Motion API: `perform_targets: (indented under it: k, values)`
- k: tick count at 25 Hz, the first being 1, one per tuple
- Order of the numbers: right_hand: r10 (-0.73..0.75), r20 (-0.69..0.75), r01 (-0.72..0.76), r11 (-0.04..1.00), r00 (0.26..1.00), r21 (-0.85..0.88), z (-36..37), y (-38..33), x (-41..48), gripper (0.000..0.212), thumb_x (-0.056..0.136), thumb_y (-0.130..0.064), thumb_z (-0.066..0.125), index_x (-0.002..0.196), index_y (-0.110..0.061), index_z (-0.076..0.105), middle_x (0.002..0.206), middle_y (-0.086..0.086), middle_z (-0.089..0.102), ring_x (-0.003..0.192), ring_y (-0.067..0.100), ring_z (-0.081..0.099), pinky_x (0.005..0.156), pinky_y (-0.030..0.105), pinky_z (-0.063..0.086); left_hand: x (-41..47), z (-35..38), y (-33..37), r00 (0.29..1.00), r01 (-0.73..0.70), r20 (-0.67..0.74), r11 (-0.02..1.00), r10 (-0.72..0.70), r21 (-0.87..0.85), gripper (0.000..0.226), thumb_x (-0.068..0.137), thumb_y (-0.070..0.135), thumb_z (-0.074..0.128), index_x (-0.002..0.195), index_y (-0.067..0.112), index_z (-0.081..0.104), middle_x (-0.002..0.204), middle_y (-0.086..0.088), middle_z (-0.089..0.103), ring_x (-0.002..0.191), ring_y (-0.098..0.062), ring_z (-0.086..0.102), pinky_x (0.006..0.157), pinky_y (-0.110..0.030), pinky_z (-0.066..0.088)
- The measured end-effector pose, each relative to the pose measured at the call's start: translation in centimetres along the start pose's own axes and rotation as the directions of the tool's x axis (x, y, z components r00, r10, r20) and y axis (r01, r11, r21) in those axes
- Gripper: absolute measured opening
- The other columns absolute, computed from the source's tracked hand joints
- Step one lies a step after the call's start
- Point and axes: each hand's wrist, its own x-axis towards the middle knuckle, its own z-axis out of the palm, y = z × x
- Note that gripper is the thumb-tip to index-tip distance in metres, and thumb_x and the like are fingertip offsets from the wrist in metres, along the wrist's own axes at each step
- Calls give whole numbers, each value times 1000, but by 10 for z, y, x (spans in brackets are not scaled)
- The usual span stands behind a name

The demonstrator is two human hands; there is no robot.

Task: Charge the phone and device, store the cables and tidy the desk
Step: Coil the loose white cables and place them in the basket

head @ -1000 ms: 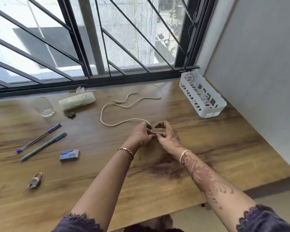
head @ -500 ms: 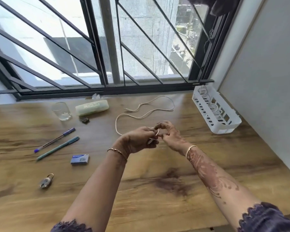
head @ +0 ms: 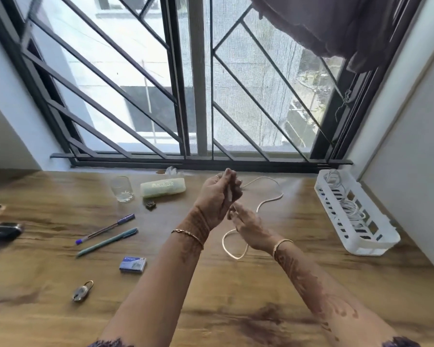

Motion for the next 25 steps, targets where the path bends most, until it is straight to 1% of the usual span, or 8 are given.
perform_targets:
  k: [3,6,9,14,16,18,21,25]
  values:
    - [3,156,23,987,988,-161,-16,-8,5,18,101,-28,38,94,-19,52,92,-3,62,88,21,58,78,28,41,13,-1,-6,994,-69,-78,996,73,55,26,102,17,35,83,9,52,71,-3,73,67,-13,69,72,-28,56]
    - [110,323,-63,986,940,-151,-34,-9,3,23,101,-28,39,90,-14,54,81,1,59,67,25,61,60,35,55,23,0,-19,987,-138,-66,984,146,109,26,101,13,36,84,7,54,79,-5,75,76,-18,72,78,-30,54]
    - [177,449,-183,983,876,-30,-50,-14,-6,23,100,-25,42,87,-12,56,66,4,48,49,15,49,43,27,48,28,-6,-33,981,-184,-1,943,192,278,23,100,9,39,86,4,57,79,-4,75,77,-19,72,79,-28,56]
    - [-15,229,5,999,973,44,-91,-15,10,28,97,-22,52,70,-20,60,62,-5,51,57,7,44,54,19,38,15,-32,-44,1000,-10,4,817,9,576,26,100,9,40,83,5,59,54,3,65,45,-3,57,54,-17,45]
    - [-15,97,7,997,995,78,-97,-7,23,29,96,-26,54,69,-19,61,66,4,48,63,17,41,59,30,35,12,-38,-45,997,61,7,840,-77,539,30,101,13,37,86,4,61,49,6,56,41,-6,44,50,-21,36]
    - [-10,-3,10,991,1000,135,-97,-2,33,29,94,-29,57,69,-18,63,59,-2,42,55,12,36,52,28,31,10,-35,-42,989,118,34,909,-143,400,32,101,18,35,91,2,61,47,5,45,44,-6,33,48,-17,37]
    - [6,-146,15,990,989,143,-86,3,43,31,90,-37,62,66,-18,64,50,-12,40,47,7,32,46,21,29,3,-22,-33,974,184,108,974,-199,136,39,101,27,32,95,0,59,46,5,34,39,-5,32,77,-32,56]
    - [29,-137,-13,993,990,119,-61,14,39,31,92,-38,56,69,-18,64,62,0,55,57,8,44,58,28,40,6,-12,-27,981,145,149,981,-125,-131,44,101,38,29,91,5,56,44,8,29,34,-3,27,76,-35,58]
